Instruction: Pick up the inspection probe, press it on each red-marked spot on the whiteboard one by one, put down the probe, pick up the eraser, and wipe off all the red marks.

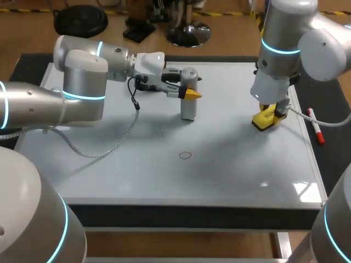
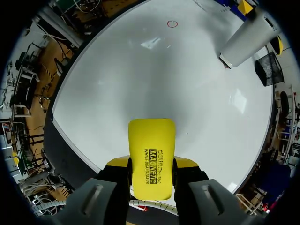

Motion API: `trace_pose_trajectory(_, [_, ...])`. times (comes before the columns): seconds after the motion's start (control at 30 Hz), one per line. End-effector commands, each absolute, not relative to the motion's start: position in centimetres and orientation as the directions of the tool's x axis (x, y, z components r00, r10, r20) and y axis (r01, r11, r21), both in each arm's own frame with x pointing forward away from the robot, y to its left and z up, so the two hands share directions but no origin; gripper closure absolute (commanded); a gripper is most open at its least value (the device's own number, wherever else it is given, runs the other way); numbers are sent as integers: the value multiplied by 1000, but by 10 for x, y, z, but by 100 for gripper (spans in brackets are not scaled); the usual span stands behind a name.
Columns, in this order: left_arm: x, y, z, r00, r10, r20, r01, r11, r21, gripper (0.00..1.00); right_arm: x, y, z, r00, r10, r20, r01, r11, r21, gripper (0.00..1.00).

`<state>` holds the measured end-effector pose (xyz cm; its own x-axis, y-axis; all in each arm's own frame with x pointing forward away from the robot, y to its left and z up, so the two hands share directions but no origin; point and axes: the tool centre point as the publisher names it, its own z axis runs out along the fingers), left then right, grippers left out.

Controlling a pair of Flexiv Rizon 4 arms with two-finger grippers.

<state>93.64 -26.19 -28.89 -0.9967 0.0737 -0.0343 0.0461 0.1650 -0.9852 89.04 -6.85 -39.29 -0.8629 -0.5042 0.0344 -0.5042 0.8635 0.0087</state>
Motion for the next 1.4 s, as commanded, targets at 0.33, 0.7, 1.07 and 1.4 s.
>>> trace_pose_trajectory(0.33, [935, -260, -297, -997, 68, -44, 55, 169, -984, 100, 891, -69, -392, -862, -505, 36, -505, 863, 7, 100])
trace_pose_trajectory(0.7, [934, -259, -297, -997, 67, -46, 57, 169, -984, 100, 891, -69, -392, -862, -505, 36, -505, 863, 7, 100])
trace_pose_trajectory(1.07, [934, -257, -294, -997, 64, -51, 61, 166, -984, 100, 891, -69, -392, -862, -505, 36, -505, 863, 7, 100])
trace_pose_trajectory(1.4, [942, -260, -267, -994, 99, -52, 66, 143, -988, 100, 891, -69, -392, -862, -505, 36, -505, 863, 7, 100])
